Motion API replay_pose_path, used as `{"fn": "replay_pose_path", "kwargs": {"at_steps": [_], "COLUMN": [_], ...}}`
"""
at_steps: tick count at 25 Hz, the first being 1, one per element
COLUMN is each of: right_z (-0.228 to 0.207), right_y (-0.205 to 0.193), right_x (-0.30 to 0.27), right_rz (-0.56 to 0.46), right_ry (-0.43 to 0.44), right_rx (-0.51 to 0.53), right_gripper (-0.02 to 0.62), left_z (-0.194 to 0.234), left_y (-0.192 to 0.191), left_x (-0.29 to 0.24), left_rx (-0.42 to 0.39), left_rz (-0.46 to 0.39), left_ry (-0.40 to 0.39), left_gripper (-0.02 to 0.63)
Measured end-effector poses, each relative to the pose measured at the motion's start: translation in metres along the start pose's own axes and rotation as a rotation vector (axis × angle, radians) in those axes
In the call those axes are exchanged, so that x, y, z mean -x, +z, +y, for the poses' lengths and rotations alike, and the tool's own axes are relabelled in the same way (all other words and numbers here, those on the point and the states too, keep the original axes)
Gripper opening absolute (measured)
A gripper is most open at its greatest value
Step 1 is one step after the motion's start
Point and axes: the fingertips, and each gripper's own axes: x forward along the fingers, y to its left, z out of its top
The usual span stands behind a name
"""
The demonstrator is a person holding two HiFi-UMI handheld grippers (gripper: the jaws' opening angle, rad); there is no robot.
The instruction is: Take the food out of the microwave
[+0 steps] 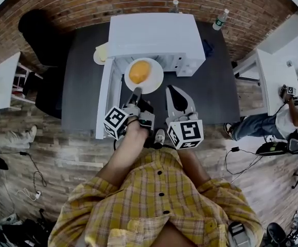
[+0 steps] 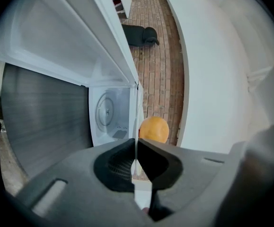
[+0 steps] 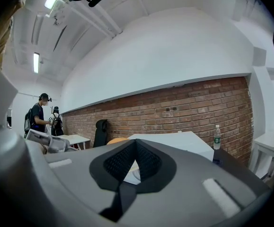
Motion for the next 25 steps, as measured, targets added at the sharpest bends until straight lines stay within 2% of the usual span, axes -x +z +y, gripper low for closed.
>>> {"fn": "replay_pose_path", "kwargs": {"at_steps": [16,25], "right_z": [0.010,0.009], "right_y": [0.013,0.012], "right_x": [-0.005,-0.009], "right_rz": [-0.011,-0.006], "right_ry": [0.029,0.051], "right_rx": [0.045,0.051], "right_gripper": [0.002,0.001], "left_z": [-0.048,-0.070], "left_y": [-0.002,-0.003], "left_x": [0.021,0.020], "left_rx": [-0.018,-0.084], "left_rz": [0.017,0.015], "left_ry": [-0.044,-0.073], "left_gripper": [0.012,0.012]}}
